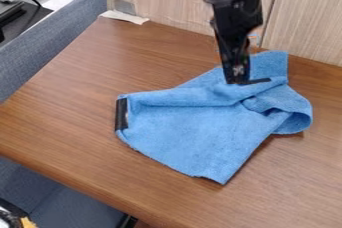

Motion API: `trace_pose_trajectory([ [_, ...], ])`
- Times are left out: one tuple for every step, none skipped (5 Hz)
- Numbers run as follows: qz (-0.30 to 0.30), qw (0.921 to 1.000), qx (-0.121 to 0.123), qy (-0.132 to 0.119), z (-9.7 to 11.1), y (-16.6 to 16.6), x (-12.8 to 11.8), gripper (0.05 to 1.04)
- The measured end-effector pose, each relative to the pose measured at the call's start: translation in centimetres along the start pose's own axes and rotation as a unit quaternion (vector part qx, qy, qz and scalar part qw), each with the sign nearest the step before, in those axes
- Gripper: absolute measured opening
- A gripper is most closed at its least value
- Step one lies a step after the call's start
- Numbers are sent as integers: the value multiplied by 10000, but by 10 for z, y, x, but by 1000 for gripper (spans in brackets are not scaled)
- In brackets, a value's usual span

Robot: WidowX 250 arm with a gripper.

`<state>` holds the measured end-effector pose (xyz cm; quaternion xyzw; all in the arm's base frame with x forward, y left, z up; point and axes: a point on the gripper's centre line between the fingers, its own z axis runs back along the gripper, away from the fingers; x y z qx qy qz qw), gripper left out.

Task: Unfold the from left to right

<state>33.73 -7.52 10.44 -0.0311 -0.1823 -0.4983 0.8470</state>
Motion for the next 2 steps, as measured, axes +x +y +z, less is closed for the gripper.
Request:
trace_pose_trajectory([
  [135, 9997, 157, -149, 23, 1, -5, 999],
  [143, 9996, 162, -159, 24, 1, -5, 999],
])
